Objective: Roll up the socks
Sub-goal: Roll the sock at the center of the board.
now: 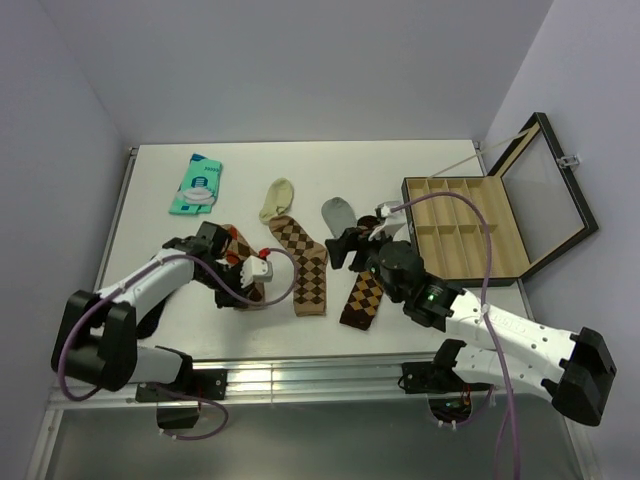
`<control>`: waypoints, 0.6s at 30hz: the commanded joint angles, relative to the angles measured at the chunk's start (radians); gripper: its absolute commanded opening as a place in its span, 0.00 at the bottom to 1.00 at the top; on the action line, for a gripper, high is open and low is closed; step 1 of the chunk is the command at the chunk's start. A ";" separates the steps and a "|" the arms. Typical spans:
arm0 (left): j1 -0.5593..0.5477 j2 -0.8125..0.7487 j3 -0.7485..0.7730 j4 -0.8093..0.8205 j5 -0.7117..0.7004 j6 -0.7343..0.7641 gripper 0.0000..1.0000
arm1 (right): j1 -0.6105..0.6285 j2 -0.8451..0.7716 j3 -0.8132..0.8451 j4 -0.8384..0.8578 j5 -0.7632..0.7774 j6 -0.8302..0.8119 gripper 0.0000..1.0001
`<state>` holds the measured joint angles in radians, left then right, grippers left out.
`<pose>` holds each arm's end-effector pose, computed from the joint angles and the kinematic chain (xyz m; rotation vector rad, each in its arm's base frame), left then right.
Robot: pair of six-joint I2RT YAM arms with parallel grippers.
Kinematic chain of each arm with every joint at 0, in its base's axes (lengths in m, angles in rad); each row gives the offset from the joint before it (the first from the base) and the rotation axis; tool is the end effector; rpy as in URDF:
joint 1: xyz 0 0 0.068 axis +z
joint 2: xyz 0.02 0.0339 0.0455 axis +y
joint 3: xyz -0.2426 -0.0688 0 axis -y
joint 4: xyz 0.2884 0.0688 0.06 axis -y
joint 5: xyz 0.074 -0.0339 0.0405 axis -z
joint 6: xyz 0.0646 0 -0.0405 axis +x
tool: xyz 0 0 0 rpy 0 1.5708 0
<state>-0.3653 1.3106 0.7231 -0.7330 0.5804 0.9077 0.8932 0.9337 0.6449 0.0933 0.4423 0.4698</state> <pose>0.2326 -0.1269 0.1140 1.6677 2.0876 -0.6782 0.2090 0.2157 0.2582 -0.0520 1.7856 0.6022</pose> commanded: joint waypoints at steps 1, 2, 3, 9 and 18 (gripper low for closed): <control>0.071 0.082 0.062 -0.227 0.154 0.192 0.00 | 0.042 0.007 -0.044 0.180 -0.142 -0.063 0.88; 0.081 0.105 0.084 -0.256 0.167 0.213 0.00 | 0.056 0.023 -0.048 0.219 -0.161 -0.086 0.87; 0.098 0.148 0.094 -0.279 0.180 0.253 0.00 | 0.071 0.060 -0.059 0.245 -0.197 -0.098 0.86; 0.160 0.300 0.174 -0.425 0.205 0.356 0.00 | 0.171 0.285 -0.042 0.451 -0.374 -0.135 0.83; 0.218 0.472 0.262 -0.494 0.199 0.376 0.00 | 0.216 0.617 0.053 0.600 -0.519 -0.128 0.80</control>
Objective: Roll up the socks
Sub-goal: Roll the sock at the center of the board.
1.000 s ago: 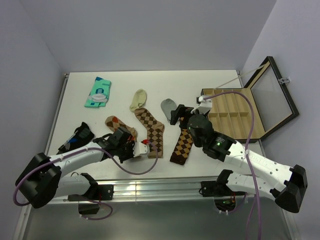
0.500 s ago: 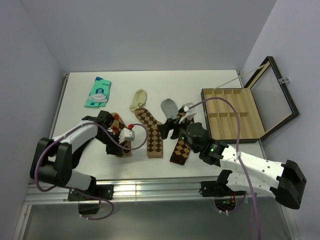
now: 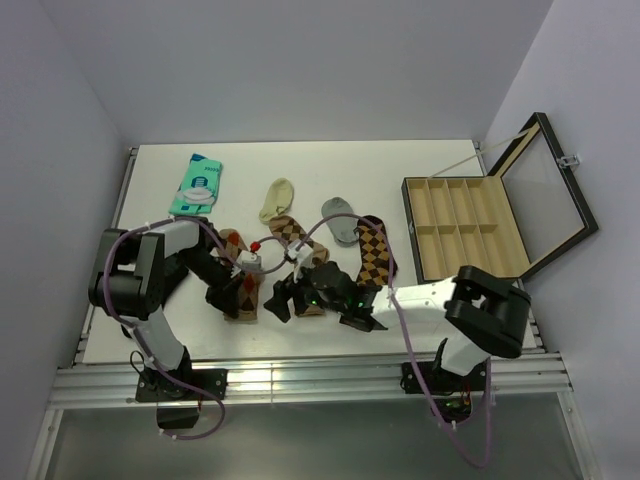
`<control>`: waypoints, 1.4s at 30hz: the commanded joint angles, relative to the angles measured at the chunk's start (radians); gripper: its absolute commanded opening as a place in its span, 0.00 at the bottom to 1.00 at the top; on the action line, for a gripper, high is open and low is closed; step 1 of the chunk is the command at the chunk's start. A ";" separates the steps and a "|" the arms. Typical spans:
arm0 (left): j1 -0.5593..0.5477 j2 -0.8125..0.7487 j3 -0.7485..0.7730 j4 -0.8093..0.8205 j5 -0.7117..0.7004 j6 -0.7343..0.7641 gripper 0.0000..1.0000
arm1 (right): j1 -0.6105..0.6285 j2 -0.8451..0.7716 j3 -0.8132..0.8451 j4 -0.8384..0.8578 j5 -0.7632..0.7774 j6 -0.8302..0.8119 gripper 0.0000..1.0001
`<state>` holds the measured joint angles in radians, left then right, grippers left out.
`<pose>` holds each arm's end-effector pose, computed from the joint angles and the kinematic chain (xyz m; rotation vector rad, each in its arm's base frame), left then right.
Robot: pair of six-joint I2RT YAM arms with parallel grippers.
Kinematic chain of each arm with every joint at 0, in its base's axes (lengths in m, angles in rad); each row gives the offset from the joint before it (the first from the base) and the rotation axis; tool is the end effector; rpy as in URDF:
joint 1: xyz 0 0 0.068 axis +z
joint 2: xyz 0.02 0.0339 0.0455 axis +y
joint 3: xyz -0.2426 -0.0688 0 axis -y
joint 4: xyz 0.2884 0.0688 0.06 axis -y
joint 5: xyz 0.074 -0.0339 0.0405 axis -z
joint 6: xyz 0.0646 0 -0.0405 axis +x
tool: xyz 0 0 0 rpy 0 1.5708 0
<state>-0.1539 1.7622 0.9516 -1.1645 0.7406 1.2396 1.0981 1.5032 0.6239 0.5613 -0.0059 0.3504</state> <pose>0.2507 -0.0830 0.0721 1.6422 2.3132 -1.2394 0.1660 0.3255 0.1283 -0.7397 1.8738 0.9703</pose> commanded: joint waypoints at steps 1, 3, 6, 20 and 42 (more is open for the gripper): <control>0.007 0.023 0.036 -0.055 0.036 0.034 0.00 | 0.014 0.067 0.088 0.135 -0.083 -0.007 0.80; 0.007 0.031 0.038 -0.026 0.026 0.002 0.00 | 0.025 0.127 0.135 0.129 -0.088 -0.013 0.80; 0.007 0.052 0.050 -0.029 0.031 -0.012 0.00 | 0.058 0.199 0.200 0.097 -0.068 -0.030 0.80; 0.007 0.092 0.079 0.005 0.025 -0.077 0.00 | 0.080 0.382 0.287 0.091 -0.049 -0.056 0.78; 0.007 0.053 0.053 0.020 0.025 -0.091 0.04 | 0.072 0.517 0.347 0.123 -0.003 0.041 0.27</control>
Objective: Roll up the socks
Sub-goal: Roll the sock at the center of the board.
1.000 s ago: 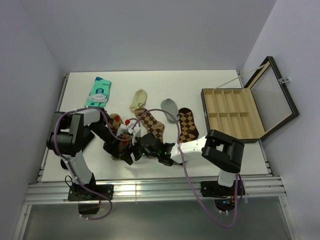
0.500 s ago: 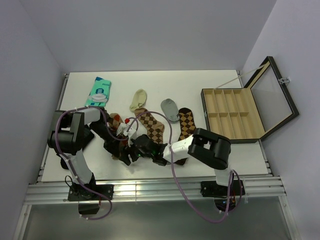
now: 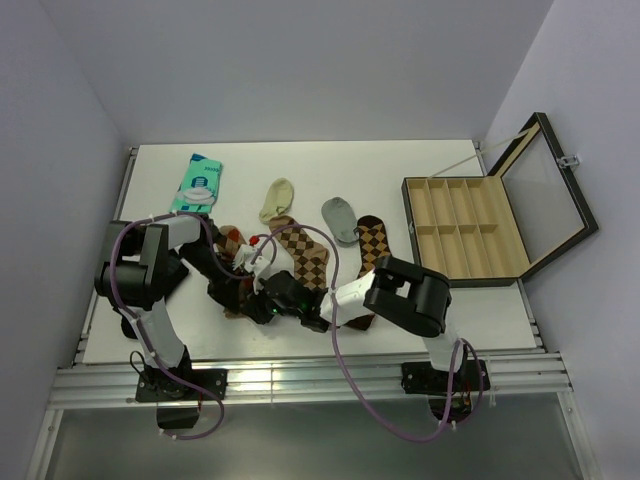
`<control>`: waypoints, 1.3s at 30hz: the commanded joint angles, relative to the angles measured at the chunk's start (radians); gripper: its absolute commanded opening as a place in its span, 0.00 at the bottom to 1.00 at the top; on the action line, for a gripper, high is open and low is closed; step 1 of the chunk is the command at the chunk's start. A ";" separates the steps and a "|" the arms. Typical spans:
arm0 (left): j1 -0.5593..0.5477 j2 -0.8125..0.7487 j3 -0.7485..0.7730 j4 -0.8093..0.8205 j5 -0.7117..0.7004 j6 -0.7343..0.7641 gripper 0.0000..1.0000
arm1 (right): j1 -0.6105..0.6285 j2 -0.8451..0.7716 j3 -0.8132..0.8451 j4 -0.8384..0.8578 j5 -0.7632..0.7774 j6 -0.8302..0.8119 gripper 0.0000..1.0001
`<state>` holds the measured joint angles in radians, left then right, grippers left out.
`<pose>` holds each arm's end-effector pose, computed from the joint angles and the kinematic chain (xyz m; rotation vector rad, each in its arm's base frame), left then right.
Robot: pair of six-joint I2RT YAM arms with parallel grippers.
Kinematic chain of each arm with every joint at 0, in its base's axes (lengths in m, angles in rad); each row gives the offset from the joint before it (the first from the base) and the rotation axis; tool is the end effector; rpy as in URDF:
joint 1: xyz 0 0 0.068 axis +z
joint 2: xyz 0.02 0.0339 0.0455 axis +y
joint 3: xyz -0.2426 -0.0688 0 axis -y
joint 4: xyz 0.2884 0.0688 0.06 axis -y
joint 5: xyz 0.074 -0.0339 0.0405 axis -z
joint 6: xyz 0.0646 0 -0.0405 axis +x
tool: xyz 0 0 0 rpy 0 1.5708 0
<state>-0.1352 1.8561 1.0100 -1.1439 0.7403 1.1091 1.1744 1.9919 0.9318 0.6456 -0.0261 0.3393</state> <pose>0.2665 -0.0802 0.0590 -1.4719 -2.4566 1.2629 0.1681 0.4059 0.0568 -0.8798 1.9384 0.9739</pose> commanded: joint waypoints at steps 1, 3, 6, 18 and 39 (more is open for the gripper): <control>-0.012 -0.057 -0.008 0.007 0.025 0.031 0.09 | -0.007 0.024 0.026 0.045 0.023 0.064 0.23; -0.012 -0.075 -0.027 0.030 0.027 0.026 0.16 | -0.013 0.015 0.009 0.051 0.023 0.105 0.12; -0.012 -0.123 -0.047 0.073 0.031 0.005 0.31 | -0.015 -0.005 -0.011 0.023 0.051 0.147 0.04; 0.091 -0.357 -0.082 0.243 0.085 -0.113 0.56 | -0.045 -0.091 -0.059 -0.113 -0.018 0.294 0.00; 0.034 -0.923 -0.480 0.659 -0.169 -0.031 0.71 | -0.190 0.102 0.334 -0.673 -0.350 0.451 0.00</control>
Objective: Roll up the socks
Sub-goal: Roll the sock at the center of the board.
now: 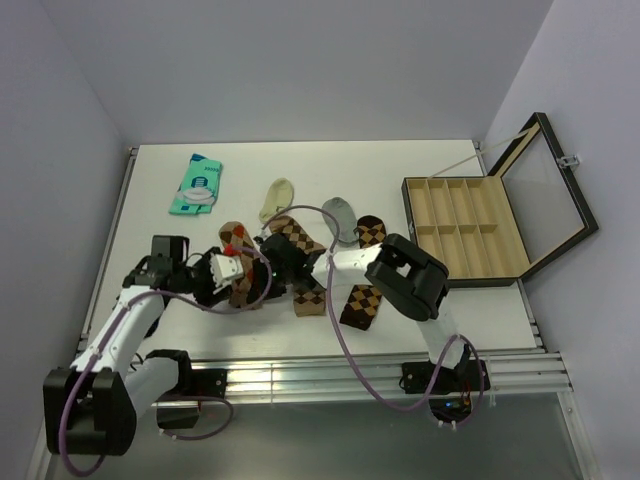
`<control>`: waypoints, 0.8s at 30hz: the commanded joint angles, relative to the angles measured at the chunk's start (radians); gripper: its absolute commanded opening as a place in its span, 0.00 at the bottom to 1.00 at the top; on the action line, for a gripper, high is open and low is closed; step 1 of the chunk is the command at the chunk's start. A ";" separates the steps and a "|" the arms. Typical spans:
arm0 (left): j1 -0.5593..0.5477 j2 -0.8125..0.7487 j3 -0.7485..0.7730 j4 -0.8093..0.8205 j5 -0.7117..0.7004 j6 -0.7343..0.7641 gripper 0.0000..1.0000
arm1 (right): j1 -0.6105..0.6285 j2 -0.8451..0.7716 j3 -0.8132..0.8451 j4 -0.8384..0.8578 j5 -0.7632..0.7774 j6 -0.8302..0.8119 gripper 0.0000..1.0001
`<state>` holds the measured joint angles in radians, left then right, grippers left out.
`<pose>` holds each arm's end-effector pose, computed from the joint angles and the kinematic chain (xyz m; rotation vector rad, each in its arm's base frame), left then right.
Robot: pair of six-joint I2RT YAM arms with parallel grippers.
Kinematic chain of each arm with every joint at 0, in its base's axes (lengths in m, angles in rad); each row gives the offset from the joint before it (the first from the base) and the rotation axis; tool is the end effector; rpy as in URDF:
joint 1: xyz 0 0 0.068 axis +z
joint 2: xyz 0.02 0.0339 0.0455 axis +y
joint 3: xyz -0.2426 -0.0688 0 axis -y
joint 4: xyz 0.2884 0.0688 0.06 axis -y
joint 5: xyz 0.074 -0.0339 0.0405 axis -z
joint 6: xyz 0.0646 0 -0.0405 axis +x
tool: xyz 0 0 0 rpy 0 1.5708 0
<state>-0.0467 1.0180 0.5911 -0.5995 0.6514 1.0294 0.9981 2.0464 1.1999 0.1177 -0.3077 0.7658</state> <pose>0.2428 -0.0506 0.1479 1.3893 1.8974 -0.3888 0.2373 0.4041 0.0626 -0.4793 2.5546 1.1519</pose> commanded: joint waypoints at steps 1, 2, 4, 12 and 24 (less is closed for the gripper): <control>-0.097 -0.100 -0.085 0.127 -0.097 0.054 0.72 | -0.021 0.054 0.078 -0.153 -0.080 0.030 0.00; -0.119 -0.107 -0.112 0.135 -0.126 0.060 0.73 | -0.024 0.060 0.084 -0.158 -0.112 0.047 0.00; -0.160 -0.096 -0.125 0.171 -0.145 0.057 0.74 | -0.038 0.075 0.099 -0.161 -0.140 0.062 0.00; -0.208 -0.093 -0.206 0.286 -0.167 0.098 0.75 | -0.081 0.084 0.089 -0.142 -0.238 0.158 0.00; -0.271 -0.088 -0.257 0.327 -0.162 0.106 0.70 | -0.093 0.130 0.142 -0.191 -0.261 0.182 0.00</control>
<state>-0.3050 0.9306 0.3351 -0.2928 0.4740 1.1229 0.9073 2.1460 1.3167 -0.0231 -0.5747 0.9363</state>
